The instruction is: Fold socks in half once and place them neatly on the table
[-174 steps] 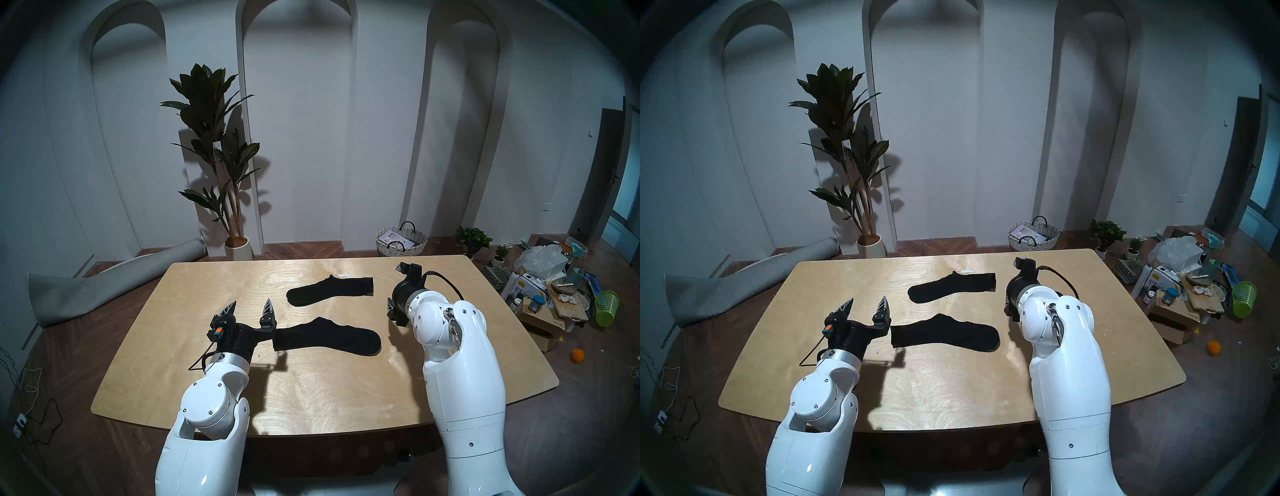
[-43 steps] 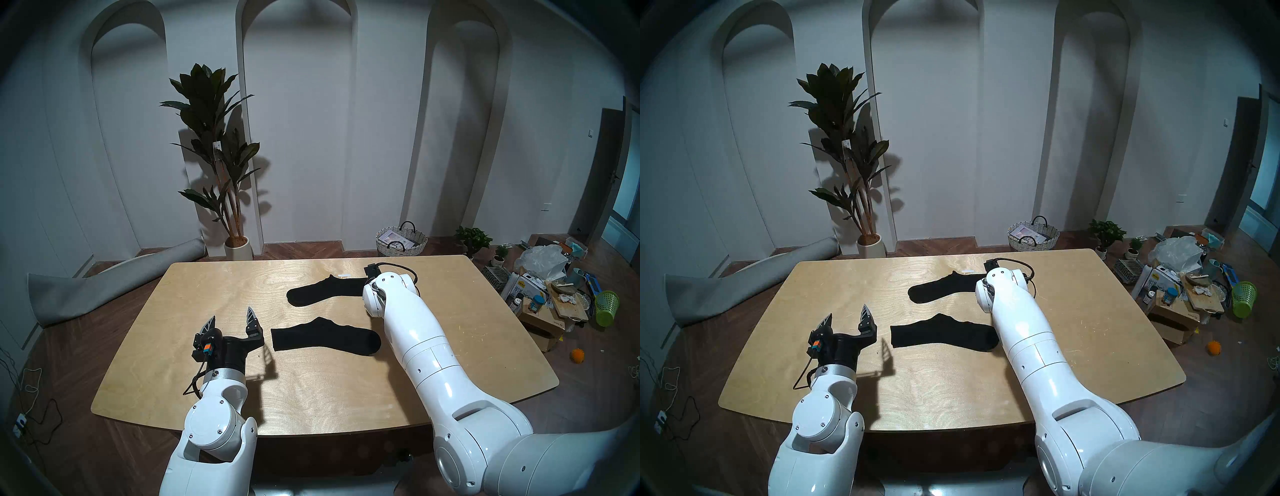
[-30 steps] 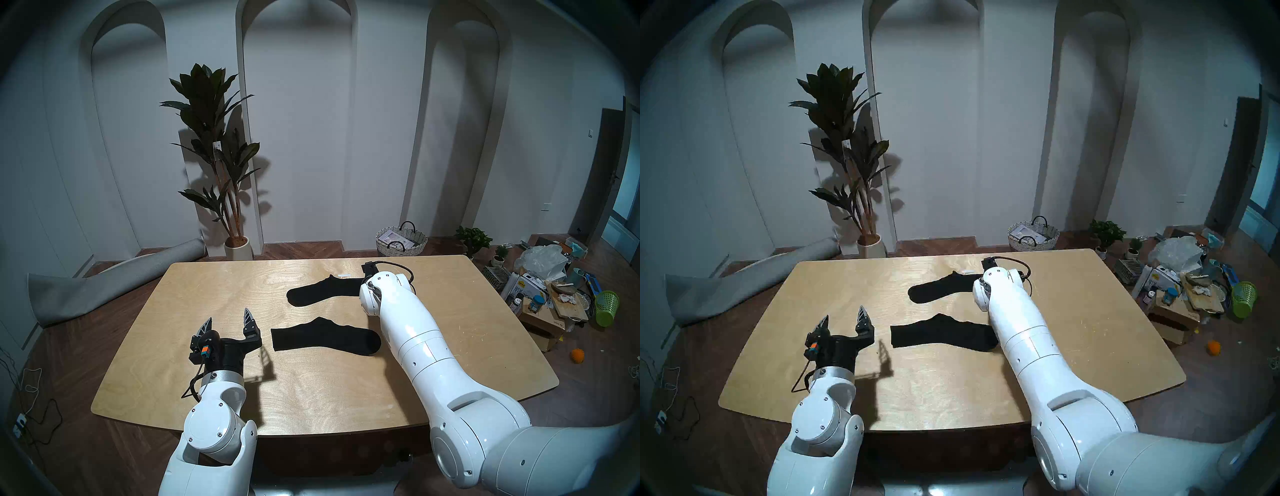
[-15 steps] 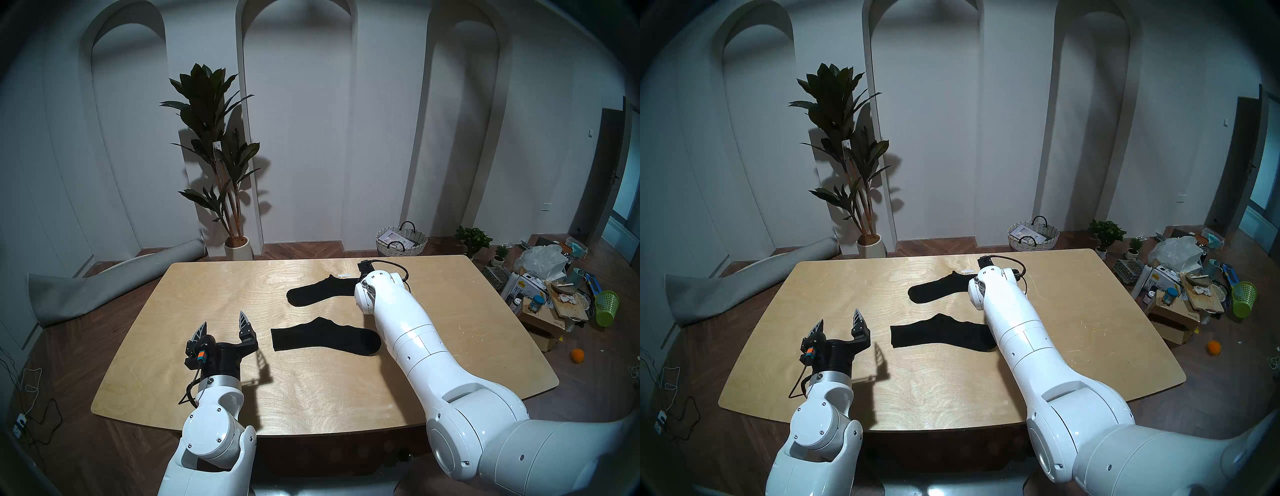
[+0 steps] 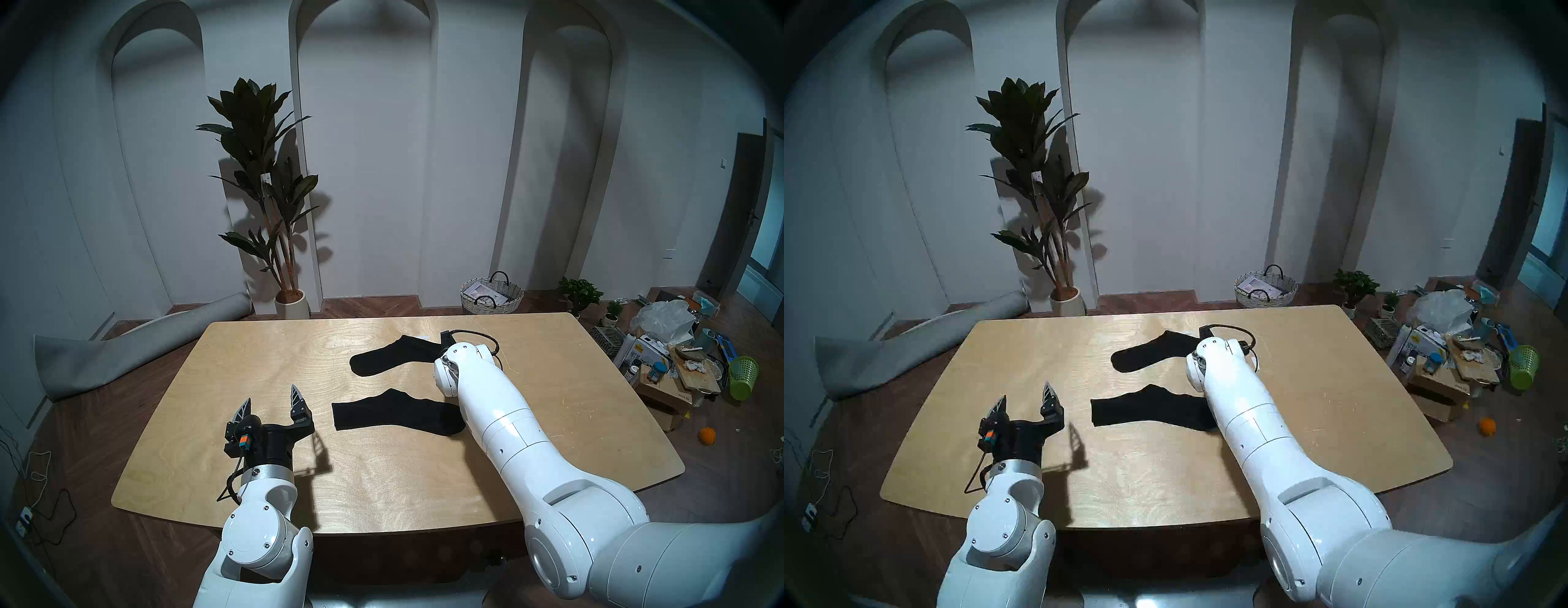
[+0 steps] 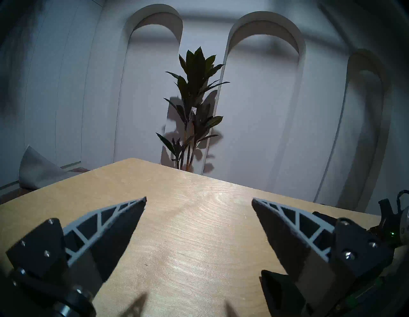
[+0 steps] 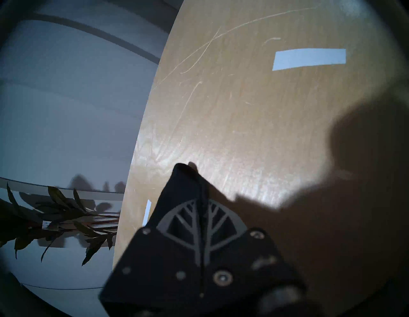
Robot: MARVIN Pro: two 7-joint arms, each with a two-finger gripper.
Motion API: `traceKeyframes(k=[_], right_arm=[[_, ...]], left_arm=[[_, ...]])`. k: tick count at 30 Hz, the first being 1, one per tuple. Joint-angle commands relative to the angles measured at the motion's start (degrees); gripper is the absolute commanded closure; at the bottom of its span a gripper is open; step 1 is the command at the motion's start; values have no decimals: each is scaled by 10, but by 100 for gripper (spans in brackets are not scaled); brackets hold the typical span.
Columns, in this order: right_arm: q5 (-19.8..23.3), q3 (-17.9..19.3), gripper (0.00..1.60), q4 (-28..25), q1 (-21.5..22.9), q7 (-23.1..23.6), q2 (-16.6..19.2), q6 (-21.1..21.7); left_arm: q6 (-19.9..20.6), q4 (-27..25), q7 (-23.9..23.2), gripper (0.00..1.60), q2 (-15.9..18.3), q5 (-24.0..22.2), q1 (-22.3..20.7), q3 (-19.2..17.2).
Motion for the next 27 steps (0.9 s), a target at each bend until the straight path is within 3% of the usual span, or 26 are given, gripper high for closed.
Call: traceKeyframes(k=[1,10,27], right_arm=[[5,6,160,-43,-18,9,6,-1],[-32,-28,160,-34,16,81,35,14],[-79,-103,160,-18,62,112,20,50]], left_arm=[[-9,-15,-1,0,-1,1,-2,1],[-9,-15,-1,0,1,0,-5,6],[-34,-23,18,0,-6,-9,11,-4]])
